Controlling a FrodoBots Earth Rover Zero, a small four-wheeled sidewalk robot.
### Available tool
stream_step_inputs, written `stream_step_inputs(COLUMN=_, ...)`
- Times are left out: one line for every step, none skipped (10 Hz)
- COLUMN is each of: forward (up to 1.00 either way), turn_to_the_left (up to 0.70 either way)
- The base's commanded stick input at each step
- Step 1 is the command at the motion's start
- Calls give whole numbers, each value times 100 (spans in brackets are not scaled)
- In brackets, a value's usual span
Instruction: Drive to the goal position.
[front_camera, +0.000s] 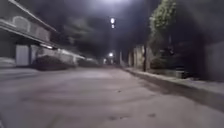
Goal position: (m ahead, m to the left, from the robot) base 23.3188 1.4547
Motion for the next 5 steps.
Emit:
stream_step_inputs(forward=70, turn_to_the_left=0)
stream_step_inputs(forward=70, turn_to_the_left=0)
stream_step_inputs(forward=70, turn_to_the_left=0)
stream_step_inputs(forward=70, turn_to_the_left=0)
stream_step_inputs(forward=70, turn_to_the_left=0)
